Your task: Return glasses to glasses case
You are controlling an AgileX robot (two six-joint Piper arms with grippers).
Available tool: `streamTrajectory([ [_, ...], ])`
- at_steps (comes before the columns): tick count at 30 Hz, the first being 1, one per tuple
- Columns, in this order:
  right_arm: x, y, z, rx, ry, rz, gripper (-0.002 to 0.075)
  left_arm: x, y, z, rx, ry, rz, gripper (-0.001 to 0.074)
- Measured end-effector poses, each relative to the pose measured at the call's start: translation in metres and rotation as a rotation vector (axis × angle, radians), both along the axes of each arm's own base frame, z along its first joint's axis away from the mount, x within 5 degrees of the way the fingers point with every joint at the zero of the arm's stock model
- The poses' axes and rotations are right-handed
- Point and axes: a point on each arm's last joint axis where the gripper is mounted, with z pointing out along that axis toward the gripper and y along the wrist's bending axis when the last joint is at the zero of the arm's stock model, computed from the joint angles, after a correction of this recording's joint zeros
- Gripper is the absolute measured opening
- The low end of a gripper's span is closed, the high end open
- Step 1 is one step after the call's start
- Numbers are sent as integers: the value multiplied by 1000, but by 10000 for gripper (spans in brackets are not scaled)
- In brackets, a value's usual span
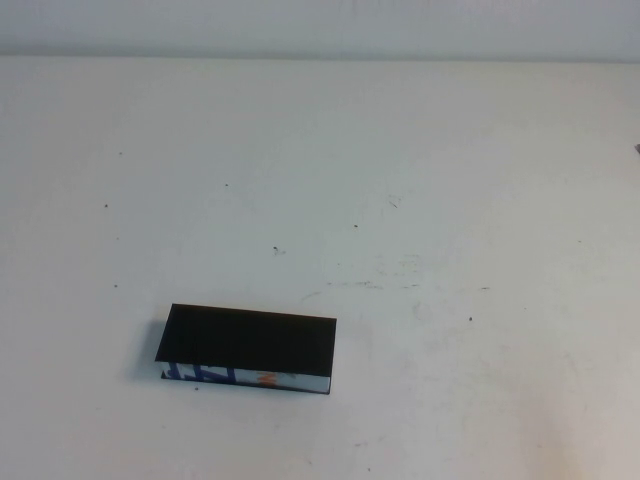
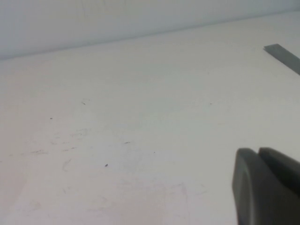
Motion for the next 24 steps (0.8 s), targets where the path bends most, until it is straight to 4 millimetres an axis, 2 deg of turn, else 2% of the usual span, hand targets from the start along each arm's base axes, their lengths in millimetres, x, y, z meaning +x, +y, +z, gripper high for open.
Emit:
streamTrajectory([
  [5, 0, 0, 0, -12, -4, 1, -12, 0, 0, 0, 0, 0, 0, -1],
  [13, -3, 4, -11, -174, 100, 84, -12, 0, 0, 0, -1, 0, 0, -1],
  [24, -3, 5, -11, -182, 99, 100, -13, 0, 0, 0, -2, 0, 0, -1],
])
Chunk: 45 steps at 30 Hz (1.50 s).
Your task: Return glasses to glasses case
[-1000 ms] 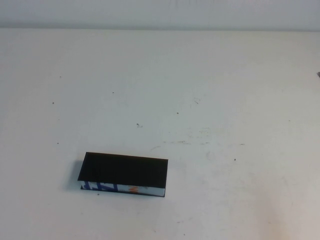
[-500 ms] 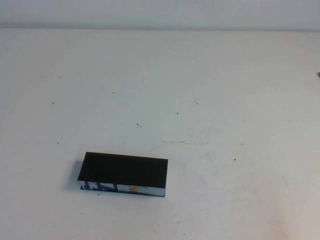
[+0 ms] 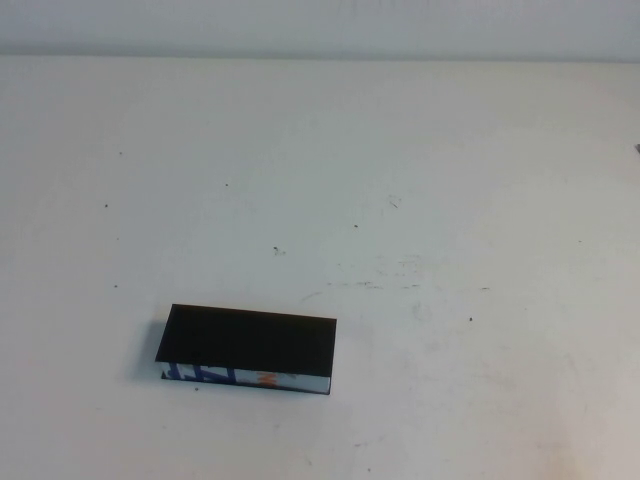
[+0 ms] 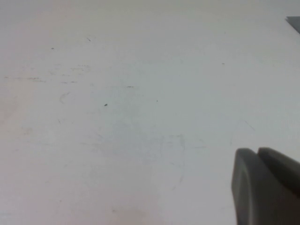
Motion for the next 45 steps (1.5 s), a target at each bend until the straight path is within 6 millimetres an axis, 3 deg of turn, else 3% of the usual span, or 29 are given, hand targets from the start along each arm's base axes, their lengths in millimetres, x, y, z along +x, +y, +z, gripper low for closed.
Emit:
streamTrajectory([
  [15, 0, 0, 0, 0, 0, 1, -13, 0, 0, 0, 0, 0, 2, -1],
  [24, 0, 0, 0, 0, 0, 1, -13, 1, 6, 3, 75, -43, 111, -1],
  [36, 0, 0, 0, 2, -2, 1, -13, -2, 8, -32, 122, 347, 162, -1],
  [45, 0, 0, 0, 2, -2, 1, -13, -3, 9, -34, 121, 368, 161, -1],
])
